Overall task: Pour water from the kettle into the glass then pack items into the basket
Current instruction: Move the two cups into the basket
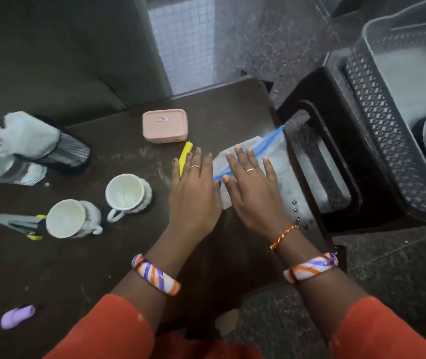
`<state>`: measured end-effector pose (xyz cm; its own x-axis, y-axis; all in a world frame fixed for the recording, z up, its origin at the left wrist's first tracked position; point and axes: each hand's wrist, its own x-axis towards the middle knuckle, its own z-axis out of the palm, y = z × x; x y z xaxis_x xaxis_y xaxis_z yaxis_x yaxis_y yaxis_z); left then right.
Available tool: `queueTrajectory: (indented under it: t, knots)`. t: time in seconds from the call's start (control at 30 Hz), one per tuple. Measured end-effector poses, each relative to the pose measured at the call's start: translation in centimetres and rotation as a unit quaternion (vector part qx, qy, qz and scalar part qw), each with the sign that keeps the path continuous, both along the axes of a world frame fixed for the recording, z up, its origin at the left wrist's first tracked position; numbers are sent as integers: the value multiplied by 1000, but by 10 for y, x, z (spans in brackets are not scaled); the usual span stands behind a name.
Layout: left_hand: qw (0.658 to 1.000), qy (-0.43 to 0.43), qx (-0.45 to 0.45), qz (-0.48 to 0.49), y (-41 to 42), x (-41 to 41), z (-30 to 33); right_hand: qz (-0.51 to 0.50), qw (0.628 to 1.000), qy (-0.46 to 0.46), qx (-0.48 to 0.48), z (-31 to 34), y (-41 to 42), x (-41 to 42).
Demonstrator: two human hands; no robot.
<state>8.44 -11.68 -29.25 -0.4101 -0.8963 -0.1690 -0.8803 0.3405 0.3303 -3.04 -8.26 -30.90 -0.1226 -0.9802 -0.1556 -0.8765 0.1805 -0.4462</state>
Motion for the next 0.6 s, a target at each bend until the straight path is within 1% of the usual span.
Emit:
queueTrajectory:
  t: [0.07, 0.17, 0.23, 0.3, 0.37, 0.47, 0.53, 0.6]
  knots:
    - [998, 39, -49, 31, 6, 23, 11, -8, 999, -34, -33, 8, 3, 24]
    - [988, 48, -97, 114, 14, 70, 19, 25, 994, -81, -73, 13, 9, 66]
    - [974, 52, -109, 190, 19, 104, 23, 67, 990, -103, -66, 15, 9, 91]
    - [960, 45, -105, 256, 25, 132, 25, 131, 985, -104, -34, 20, 4, 111]
    - [951, 26, -67, 301, 26, 155, 25, 191, 978, -82, 3, 24, -7, 127]
    - [944, -8, 22, 328, 17, 182, 22, 250, 968, -3, 19, 23, -28, 142]
    - [947, -19, 71, 312, 7, 194, 18, 270, 961, 55, 31, 19, -41, 149]
    - [959, -44, 90, 265, 0, 198, 12, 275, 956, 85, 64, 16, -53, 154]
